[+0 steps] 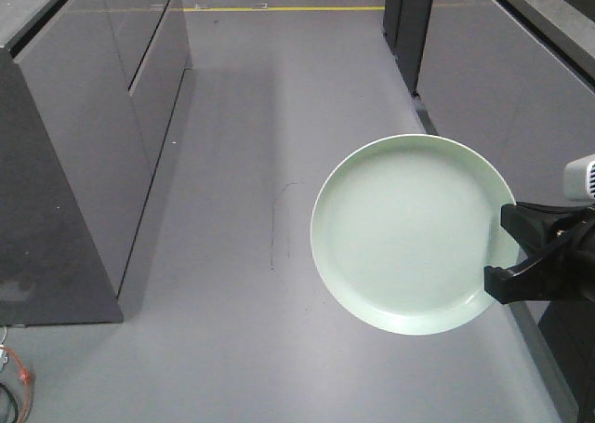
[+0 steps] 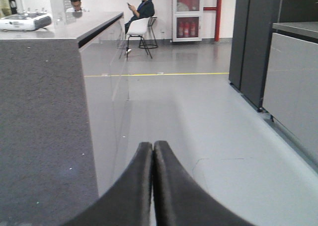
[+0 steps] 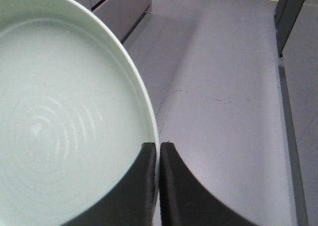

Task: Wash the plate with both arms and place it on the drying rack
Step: 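Hold the plate raised in the right gripper while driving down the aisle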

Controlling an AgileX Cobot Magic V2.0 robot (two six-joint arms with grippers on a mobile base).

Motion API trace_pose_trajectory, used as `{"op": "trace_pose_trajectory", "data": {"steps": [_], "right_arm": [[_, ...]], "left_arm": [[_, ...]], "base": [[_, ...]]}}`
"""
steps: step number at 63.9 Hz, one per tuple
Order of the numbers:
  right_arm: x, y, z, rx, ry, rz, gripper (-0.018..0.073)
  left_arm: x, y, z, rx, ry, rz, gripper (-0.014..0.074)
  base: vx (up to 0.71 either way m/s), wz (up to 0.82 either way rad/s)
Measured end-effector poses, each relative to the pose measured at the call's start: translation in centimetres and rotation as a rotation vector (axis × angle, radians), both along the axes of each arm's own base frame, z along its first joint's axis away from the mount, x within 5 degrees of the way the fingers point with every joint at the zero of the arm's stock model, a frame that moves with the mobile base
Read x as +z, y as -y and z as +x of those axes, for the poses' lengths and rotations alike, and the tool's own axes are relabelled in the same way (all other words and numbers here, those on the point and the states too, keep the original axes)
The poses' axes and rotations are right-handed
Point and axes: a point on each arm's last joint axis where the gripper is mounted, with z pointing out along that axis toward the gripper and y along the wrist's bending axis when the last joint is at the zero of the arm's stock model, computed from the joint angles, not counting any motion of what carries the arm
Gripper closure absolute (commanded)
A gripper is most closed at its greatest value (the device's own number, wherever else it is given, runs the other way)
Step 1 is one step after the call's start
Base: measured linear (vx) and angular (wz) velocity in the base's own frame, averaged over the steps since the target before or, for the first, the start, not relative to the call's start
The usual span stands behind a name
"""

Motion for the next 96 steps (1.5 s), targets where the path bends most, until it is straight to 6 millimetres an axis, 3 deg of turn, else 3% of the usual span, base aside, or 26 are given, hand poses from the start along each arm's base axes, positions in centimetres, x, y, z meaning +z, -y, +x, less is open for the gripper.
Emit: {"op": "trace_pose_trajectory", "data": {"steps": [96], "right_arm": [[-0.01, 0.0, 0.0, 0.0, -0.001, 0.0, 0.0568]], "left_arm": [[0.0, 0.0, 0.0, 0.0, 0.0, 0.0, 0.0602]], "base": [[0.04, 0.02]]}}
